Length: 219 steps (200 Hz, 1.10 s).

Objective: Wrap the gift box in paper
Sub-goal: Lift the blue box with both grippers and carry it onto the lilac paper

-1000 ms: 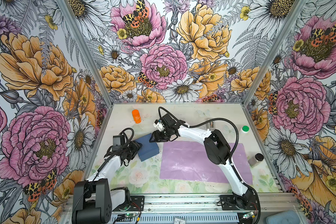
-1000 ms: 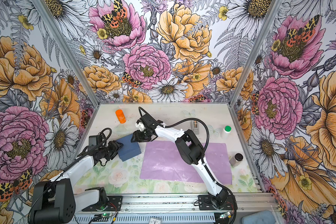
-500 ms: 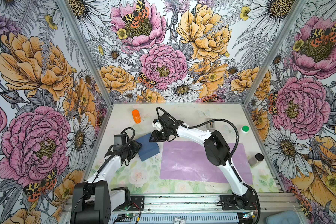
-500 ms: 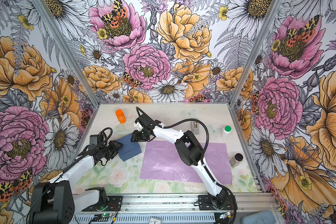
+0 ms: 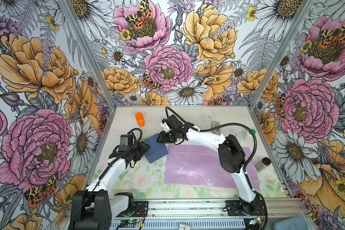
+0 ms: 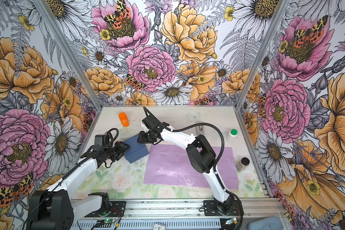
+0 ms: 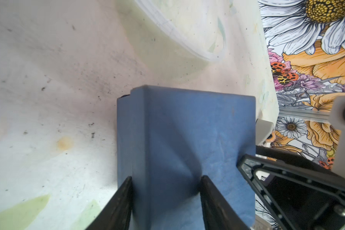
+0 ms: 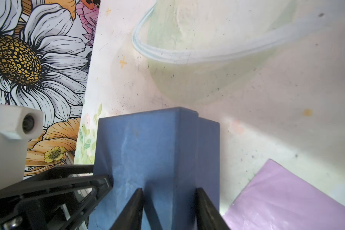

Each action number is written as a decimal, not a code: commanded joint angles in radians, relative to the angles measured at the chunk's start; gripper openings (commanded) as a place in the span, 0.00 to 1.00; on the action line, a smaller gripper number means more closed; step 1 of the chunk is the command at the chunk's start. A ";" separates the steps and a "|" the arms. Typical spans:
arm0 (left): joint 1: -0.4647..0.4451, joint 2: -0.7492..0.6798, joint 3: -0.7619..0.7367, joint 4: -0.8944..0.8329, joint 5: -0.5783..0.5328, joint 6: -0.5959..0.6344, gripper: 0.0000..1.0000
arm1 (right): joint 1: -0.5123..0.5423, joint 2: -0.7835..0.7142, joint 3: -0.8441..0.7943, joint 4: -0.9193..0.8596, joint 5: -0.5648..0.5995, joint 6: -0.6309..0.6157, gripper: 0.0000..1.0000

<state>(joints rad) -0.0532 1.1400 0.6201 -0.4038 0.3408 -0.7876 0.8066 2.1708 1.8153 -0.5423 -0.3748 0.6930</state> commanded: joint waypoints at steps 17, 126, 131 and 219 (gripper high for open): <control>-0.104 0.006 0.072 0.035 -0.006 -0.031 0.54 | 0.027 -0.168 -0.169 0.093 0.026 0.050 0.44; -0.533 0.273 0.269 0.180 -0.126 -0.136 0.53 | -0.073 -0.660 -0.727 0.146 0.181 0.100 0.43; -0.554 0.291 0.282 0.188 -0.129 -0.140 0.53 | -0.079 -0.686 -0.752 0.146 0.184 0.104 0.43; -0.793 0.559 0.498 0.273 -0.101 -0.160 0.52 | -0.173 -1.079 -1.059 0.019 0.234 0.156 0.43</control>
<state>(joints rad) -0.7834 1.6726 1.0485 -0.2584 0.1864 -0.9272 0.6308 1.1866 0.7918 -0.5446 -0.0795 0.8406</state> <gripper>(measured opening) 0.524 0.436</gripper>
